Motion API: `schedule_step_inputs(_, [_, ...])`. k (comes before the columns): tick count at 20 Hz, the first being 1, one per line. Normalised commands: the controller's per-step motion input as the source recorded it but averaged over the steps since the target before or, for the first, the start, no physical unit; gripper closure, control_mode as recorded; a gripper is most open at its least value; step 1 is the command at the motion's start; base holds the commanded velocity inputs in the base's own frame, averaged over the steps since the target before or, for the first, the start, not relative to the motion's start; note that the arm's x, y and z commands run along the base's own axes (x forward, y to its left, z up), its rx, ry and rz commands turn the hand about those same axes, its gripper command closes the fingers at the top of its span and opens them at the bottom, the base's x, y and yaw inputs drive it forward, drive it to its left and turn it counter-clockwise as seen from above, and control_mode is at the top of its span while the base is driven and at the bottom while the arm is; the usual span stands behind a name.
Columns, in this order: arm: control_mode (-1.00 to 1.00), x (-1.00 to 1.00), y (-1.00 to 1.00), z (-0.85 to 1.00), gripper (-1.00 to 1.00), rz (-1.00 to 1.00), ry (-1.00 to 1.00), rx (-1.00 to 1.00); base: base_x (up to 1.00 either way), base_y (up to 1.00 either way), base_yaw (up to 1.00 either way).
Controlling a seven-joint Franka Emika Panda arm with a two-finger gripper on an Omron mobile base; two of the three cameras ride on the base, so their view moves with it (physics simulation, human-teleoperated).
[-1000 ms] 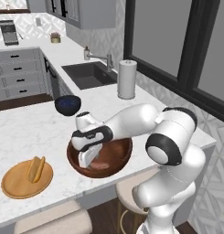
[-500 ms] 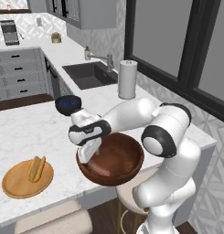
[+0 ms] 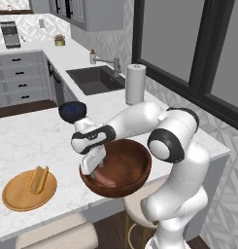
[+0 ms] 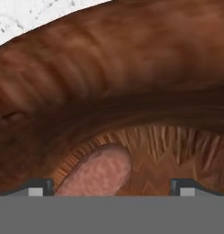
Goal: Place one bun and one sausage from the bowl on each plate.
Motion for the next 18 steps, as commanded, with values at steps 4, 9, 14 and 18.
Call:
schedule_step_inputs(4, [-1.0,-0.64,-0.23,-0.48,-1.0,-0.16,0.07,0.07,0.0,0.0,0.0])
schedule_step_inputs(9, [-1.0,-0.26,-0.26,-0.03,-1.0,-0.08,0.01,0.08,0.0,0.0,0.0])
schedule_step_inputs(14, [-1.0,0.45,0.0,-0.02,-1.0,-0.03,0.0,0.0,0.0,0.0,0.0])
schedule_step_inputs(18, [-1.0,0.97,0.0,0.0,-1.0,0.0,-0.06,0.0,0.0,0.0,0.0])
